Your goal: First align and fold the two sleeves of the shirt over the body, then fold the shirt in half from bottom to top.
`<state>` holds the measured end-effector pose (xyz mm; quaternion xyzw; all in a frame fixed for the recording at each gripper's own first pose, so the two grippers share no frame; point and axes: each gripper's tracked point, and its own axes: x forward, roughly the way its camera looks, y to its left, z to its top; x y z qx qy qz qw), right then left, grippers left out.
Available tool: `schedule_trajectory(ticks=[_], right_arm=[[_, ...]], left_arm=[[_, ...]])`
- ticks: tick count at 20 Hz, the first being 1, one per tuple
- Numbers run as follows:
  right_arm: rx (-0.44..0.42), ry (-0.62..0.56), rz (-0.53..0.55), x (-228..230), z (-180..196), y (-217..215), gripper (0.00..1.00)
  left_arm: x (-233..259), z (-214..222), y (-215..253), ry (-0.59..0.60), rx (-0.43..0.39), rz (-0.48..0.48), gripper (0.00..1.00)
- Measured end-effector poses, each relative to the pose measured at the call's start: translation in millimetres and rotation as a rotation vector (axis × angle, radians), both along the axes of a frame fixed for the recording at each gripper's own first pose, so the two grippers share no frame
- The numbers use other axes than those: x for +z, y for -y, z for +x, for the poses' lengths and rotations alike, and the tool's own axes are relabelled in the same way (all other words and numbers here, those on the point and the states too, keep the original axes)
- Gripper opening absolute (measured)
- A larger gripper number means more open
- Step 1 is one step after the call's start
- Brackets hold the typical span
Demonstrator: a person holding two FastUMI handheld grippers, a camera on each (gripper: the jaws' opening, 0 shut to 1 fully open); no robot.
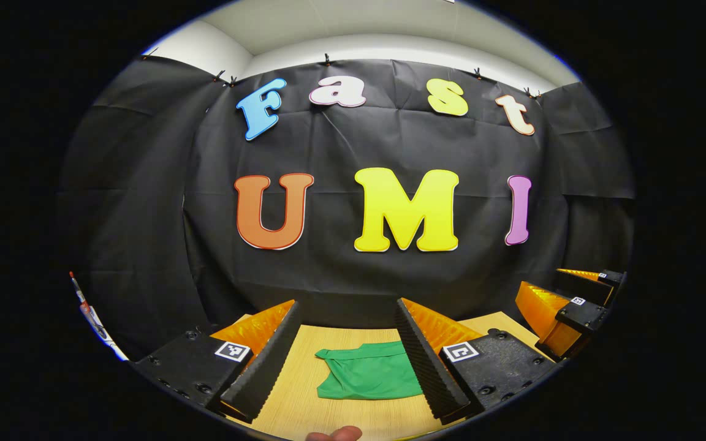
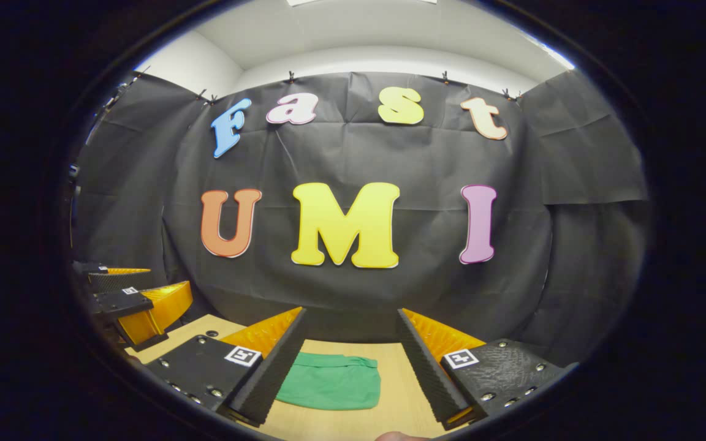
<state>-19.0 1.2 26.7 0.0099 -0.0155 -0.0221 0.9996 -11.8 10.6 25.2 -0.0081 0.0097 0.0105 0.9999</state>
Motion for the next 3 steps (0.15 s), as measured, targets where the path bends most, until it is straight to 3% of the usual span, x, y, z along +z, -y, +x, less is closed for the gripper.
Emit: schedule_trajectory(ticks=[3], right_arm=[[0.0, 0.004, 0.001, 1.9, -1.1, 0.7, 0.92]], left_arm=[[0.3, -0.7, 1.1, 0.001, -0.001, 0.001, 0.98]])
